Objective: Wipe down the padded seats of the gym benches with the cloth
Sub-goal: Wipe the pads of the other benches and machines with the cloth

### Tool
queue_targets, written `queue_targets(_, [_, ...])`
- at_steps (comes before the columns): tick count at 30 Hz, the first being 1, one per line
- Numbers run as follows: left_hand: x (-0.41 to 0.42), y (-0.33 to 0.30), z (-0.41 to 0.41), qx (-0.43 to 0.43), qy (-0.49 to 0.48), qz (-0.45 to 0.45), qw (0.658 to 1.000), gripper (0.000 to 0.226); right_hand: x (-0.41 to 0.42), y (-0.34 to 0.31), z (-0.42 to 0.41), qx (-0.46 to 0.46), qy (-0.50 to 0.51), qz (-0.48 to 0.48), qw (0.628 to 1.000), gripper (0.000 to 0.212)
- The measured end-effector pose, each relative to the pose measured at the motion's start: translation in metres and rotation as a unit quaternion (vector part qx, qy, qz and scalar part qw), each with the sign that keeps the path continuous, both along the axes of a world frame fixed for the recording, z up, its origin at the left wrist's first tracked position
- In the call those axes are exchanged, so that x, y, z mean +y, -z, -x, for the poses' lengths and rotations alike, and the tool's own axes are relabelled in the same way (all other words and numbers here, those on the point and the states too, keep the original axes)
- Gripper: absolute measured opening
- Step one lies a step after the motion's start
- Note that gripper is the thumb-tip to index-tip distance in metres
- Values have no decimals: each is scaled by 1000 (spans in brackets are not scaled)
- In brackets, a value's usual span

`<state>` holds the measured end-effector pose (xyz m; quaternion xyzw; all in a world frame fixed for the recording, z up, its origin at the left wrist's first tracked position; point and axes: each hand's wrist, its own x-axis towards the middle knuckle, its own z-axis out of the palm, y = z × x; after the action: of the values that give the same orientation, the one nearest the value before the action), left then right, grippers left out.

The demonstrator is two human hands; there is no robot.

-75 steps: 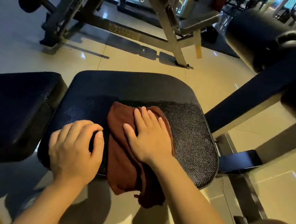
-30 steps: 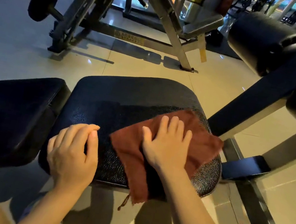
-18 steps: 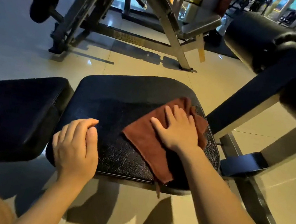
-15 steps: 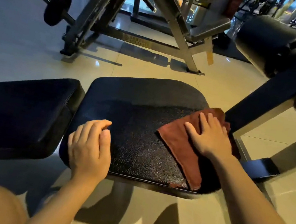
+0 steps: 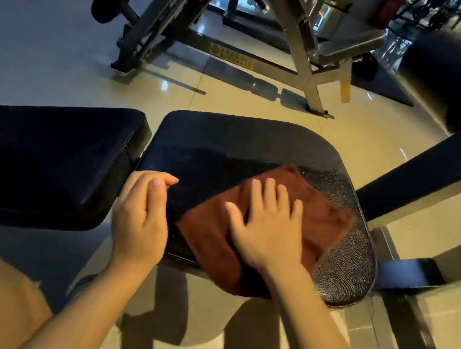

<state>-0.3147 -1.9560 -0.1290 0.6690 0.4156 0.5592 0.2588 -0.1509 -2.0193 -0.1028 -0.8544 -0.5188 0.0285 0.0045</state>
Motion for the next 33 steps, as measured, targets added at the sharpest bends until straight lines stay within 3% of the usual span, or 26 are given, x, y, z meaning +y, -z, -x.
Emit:
queue_targets(5, [8,3,37,31,-59,32,997,32,37,7,89,54,-133,-11,990,71])
queue_targets(8, [9,5,48,51,-61,36,996,32,36,9,94,64,-179,-22,981,69])
queue_targets(13, [10,9,51,98,-31,-16,995,31,13,12,54,84,-122,-69,987,89])
queue_targets(20, [10,18,47,97,5,-41,994,31,-18,-1,17,60,-67,-21,996,95])
queue_targets(23, [5,16,44,145,31,-56,987,29,-15,-1,24,45,-80,-12,996,89])
queue_targets(27, [1,18,45,235,37,-37,971,35,-2,-5,34,52,-104,0,993,59])
queue_targets(33, [0,19,51,231,22,-26,972,34,33,-3,60,63,-152,-10,986,56])
